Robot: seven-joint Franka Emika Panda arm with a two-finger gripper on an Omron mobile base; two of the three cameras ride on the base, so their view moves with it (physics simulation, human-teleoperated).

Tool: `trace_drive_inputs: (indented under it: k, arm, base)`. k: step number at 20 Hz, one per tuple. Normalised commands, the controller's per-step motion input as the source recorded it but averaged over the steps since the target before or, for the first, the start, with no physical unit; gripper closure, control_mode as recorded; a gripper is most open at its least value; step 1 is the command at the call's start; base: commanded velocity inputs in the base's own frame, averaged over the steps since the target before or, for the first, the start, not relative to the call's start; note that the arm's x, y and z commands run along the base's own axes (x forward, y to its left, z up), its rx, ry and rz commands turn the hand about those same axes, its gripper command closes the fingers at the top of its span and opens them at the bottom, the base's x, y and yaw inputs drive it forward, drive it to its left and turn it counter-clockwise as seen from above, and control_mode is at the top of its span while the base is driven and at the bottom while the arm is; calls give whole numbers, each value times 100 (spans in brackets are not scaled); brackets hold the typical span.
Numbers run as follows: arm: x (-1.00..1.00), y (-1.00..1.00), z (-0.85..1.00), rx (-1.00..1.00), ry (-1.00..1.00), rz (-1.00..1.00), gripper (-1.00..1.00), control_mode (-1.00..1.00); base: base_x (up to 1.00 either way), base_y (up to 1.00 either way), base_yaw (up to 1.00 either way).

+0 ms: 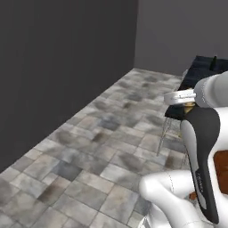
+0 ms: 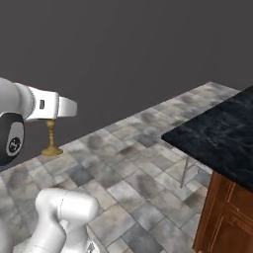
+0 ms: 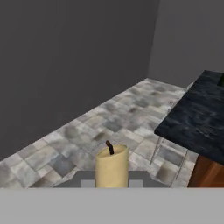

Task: Get the candle and the beer from the cabinet and move them to the dining counter.

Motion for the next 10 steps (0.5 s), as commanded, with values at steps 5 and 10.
trace_drive_inputs:
  k: [5,10]
  arm:
    - [0,0,0,0,0,0,100,100]
    - [0,0,0,0,0,0,100,100]
  base:
    - [57,66,-76]
    - [60,73,-75]
